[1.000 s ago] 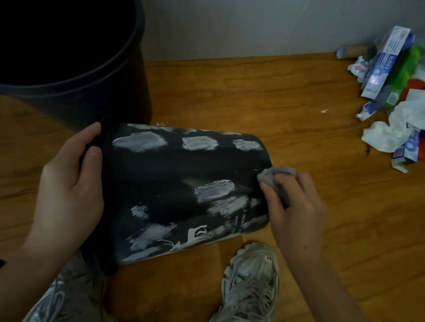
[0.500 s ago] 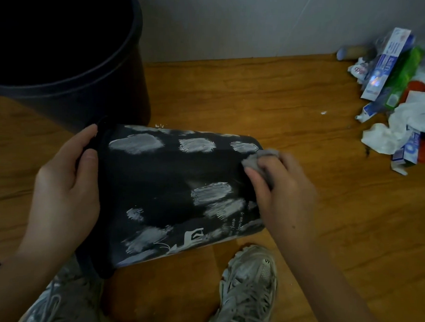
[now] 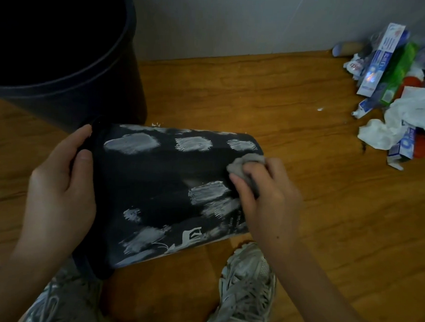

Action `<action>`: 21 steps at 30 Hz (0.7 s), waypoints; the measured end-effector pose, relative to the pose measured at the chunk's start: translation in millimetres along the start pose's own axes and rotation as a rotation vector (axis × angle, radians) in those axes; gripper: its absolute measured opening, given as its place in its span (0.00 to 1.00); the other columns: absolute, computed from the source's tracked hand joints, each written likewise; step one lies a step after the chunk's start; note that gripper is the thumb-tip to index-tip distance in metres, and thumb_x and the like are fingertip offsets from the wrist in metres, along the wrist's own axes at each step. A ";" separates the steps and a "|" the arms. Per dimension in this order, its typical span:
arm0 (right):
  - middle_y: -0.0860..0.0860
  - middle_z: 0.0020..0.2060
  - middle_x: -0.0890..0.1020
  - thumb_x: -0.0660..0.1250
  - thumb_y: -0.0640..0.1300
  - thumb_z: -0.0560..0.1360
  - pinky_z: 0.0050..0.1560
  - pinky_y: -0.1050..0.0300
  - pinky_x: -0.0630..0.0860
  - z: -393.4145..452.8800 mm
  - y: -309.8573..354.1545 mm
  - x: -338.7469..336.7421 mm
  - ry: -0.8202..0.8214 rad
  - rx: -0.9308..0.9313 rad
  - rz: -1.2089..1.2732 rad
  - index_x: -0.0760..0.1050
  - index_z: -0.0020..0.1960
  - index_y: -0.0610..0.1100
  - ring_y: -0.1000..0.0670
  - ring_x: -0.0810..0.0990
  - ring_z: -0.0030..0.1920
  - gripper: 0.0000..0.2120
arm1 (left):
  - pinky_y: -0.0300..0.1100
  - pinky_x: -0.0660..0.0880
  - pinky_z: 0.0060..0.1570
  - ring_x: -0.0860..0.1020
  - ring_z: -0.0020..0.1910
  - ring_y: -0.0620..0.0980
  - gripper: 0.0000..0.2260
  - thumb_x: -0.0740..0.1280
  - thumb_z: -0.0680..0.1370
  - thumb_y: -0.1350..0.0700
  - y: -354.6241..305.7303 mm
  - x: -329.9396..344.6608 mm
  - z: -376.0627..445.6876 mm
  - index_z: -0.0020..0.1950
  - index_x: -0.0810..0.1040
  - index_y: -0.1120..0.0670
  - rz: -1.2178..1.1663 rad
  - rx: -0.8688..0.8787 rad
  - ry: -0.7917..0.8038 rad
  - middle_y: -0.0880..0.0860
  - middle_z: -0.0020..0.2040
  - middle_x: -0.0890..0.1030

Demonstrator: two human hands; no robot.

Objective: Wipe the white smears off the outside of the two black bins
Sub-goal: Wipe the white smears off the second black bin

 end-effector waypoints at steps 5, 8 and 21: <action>0.46 0.46 0.78 0.65 0.48 0.77 0.38 0.74 0.67 -25.7 -18.9 -7.3 -0.001 0.035 -0.004 0.79 0.49 0.40 0.58 0.70 0.41 0.12 | 0.33 0.67 0.65 0.70 0.66 0.36 0.16 0.54 0.82 0.50 -1.7 -0.4 -2.7 0.68 0.69 0.37 -0.030 -0.014 -0.005 0.30 0.62 0.73; 0.47 0.45 0.77 0.65 0.49 0.77 0.37 0.75 0.63 -21.7 -38.5 -18.1 -0.042 0.163 -0.074 0.79 0.48 0.40 0.59 0.68 0.40 0.12 | 0.26 0.66 0.61 0.70 0.65 0.34 0.16 0.54 0.83 0.50 -5.1 0.6 -1.4 0.69 0.69 0.40 0.005 -0.014 0.006 0.28 0.60 0.72; 0.47 0.46 0.80 0.63 0.49 0.80 0.39 0.74 0.68 -24.0 35.2 4.1 0.017 -0.104 0.023 0.76 0.52 0.44 0.59 0.72 0.41 0.08 | 0.22 0.65 0.59 0.69 0.63 0.30 0.16 0.54 0.83 0.51 -12.6 0.3 -5.1 0.70 0.66 0.39 0.033 -0.018 0.012 0.25 0.58 0.71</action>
Point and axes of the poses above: each hand's wrist, its own z-axis towards the middle knuckle, its own x-axis out of the palm, y = z × x, the point moved 9 cm from there along z, towards the middle knuckle
